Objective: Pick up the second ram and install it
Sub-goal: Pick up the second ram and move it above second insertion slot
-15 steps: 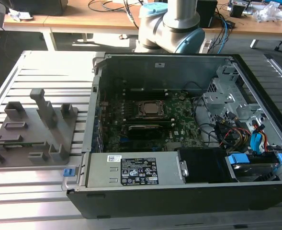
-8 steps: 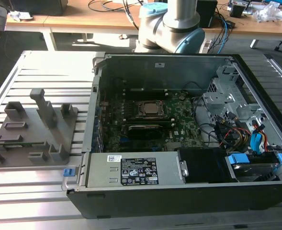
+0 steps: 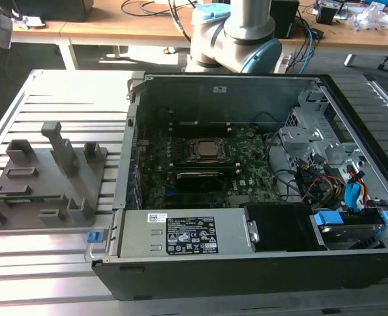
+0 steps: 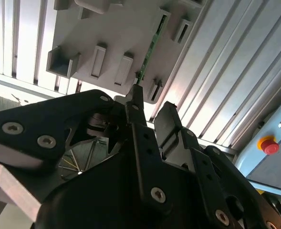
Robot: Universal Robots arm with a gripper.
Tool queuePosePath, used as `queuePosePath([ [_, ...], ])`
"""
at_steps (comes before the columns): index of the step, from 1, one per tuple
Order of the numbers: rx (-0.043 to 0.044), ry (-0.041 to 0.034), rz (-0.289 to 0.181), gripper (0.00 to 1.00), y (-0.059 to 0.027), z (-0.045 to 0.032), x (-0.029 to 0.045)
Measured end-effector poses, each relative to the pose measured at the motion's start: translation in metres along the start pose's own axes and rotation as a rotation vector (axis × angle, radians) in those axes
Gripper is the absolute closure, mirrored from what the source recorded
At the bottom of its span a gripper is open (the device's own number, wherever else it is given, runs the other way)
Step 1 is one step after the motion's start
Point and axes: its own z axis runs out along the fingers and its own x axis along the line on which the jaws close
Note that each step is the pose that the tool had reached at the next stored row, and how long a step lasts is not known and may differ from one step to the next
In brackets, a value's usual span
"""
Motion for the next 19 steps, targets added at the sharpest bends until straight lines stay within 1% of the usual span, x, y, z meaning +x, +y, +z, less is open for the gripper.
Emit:
queuePosePath([
  [1, 0.0001, 0.0, 0.0, 0.63, 0.0, 0.0018, 0.0],
  [11, 0.0, 0.0, 0.0, 0.63, -0.0001, 0.0083, -0.0001],
  [19, 0.0001, 0.0, 0.0, 0.63, -0.0003, 0.0157, -0.0001],
])
